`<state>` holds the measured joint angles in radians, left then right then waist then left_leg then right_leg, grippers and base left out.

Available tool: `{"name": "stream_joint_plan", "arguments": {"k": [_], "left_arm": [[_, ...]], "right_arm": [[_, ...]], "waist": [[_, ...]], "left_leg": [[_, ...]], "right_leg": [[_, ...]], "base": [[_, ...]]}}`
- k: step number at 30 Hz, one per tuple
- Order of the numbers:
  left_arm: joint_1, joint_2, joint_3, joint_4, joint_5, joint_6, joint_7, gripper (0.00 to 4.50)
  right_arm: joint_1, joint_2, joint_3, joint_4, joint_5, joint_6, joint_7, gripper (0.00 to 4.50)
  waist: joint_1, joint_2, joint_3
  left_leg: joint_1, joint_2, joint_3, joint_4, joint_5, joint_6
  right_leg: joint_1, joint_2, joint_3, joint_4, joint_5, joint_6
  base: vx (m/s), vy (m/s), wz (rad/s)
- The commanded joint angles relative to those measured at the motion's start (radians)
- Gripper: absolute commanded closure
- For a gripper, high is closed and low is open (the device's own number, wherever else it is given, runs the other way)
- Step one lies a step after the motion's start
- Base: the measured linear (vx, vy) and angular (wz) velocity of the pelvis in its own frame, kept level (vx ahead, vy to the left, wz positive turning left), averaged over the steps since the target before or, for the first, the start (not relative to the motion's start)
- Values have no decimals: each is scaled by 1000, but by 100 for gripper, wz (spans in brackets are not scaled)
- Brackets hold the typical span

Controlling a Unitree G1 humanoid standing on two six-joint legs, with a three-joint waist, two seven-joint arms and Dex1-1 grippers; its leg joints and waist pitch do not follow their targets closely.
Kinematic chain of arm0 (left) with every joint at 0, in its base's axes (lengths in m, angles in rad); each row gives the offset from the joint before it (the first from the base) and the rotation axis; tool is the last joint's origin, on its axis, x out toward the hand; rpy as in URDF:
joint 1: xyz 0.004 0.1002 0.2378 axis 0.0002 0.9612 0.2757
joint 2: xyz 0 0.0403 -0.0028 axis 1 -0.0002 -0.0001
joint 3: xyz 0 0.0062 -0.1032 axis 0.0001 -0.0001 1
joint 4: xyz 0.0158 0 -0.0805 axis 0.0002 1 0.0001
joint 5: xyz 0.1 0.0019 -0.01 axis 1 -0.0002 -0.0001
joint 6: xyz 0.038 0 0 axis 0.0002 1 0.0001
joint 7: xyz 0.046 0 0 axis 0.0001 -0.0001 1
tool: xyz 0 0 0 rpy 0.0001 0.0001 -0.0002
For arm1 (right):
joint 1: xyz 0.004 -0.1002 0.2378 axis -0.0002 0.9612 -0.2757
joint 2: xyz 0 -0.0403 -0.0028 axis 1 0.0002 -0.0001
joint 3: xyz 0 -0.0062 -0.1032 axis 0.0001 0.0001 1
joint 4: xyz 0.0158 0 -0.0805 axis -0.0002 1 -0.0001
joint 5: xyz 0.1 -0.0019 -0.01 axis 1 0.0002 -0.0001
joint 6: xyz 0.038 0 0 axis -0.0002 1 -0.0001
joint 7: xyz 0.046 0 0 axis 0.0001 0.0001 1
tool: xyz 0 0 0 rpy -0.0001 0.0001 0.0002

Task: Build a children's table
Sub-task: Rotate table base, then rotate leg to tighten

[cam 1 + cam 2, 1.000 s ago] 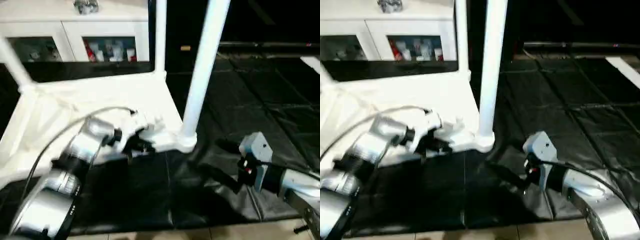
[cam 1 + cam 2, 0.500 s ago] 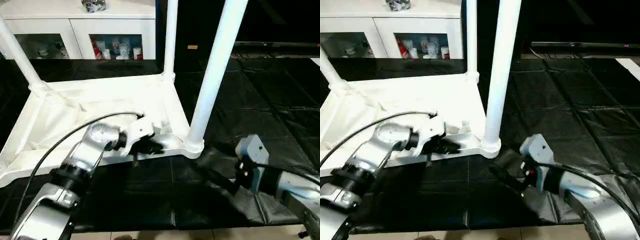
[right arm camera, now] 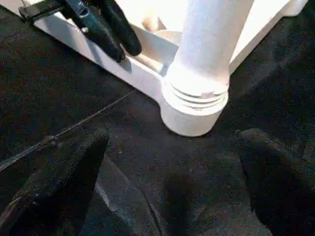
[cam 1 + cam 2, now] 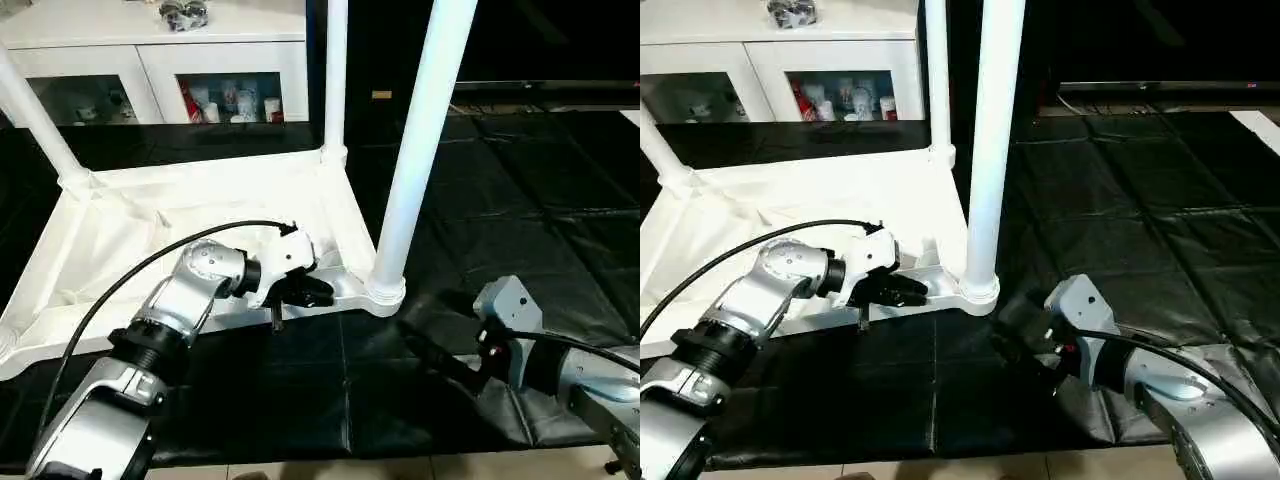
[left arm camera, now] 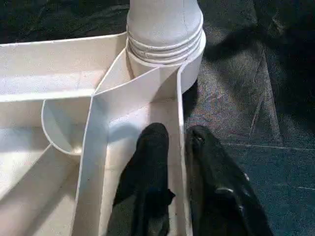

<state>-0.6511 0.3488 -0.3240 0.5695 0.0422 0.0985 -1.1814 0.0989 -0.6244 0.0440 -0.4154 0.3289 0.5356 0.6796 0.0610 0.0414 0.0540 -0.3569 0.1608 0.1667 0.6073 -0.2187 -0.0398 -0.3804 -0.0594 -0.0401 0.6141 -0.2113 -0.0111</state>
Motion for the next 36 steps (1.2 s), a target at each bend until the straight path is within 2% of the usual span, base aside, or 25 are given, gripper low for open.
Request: {"name": "stream_joint_plan", "arguments": {"k": [1, 8, 13, 19, 22, 28, 36], "left_arm": [[-23, 8, -15, 26, 30, -26, 16, 364], [-36, -8, -17, 59, 49, -47, 70, 364], [-40, -10, -26, 67, 44, 6, 37, 364], [-44, 3, -51, 85, 82, 17, 46, 364], [-47, -1, -45, 77, 73, 34, 49, 364], [-49, -10, -21, 55, 35, 57, 26, 364], [-48, -11, -13, 46, 26, 41, 18, 364]], "right_arm": [[3, 5, 8, -16, -5, 7, -8, 0], [6, 8, 14, -24, -4, 10, -13, 0], [11, 12, 18, -28, -9, 11, -17, 0], [12, 17, 24, -30, -12, 13, -22, 0], [12, 19, 25, -29, -12, 14, -22, 0], [11, 21, 26, -26, -13, 12, -22, 0], [10, 24, 30, -24, -13, 12, -23, 0]], "waist": [[4, -3, -58], [5, -2, -57], [4, 1, -54], [3, 3, -55], [4, 3, -54], [4, 7, -51], [3, 6, -51]], "left_leg": [[0, 66, -27, -71, -102, 60], [2, 66, -26, -72, -130, 49], [1, 66, -27, -76, -144, 42], [0, 67, -29, -76, -127, 47], [-1, 67, -28, -75, -117, 53], [0, 67, -28, -78, -144, 46], [-2, 67, -28, -78, -136, 51]], "right_leg": [[53, -90, 49, -69, -48, -261], [52, -92, 50, -76, -98, -252], [50, -91, 50, -80, -133, -241], [50, -91, 50, -75, -91, -243], [50, -92, 49, -74, -71, -253], [49, -93, 50, -80, -122, -251], [50, -94, 50, -80, -105, -249]], "base": [[0, 0, 0], [0, 0, 0], [0, 0, 0], [0, 0, 0], [0, 0, 0], [0, 0, 0], [0, 0, 0]]}}
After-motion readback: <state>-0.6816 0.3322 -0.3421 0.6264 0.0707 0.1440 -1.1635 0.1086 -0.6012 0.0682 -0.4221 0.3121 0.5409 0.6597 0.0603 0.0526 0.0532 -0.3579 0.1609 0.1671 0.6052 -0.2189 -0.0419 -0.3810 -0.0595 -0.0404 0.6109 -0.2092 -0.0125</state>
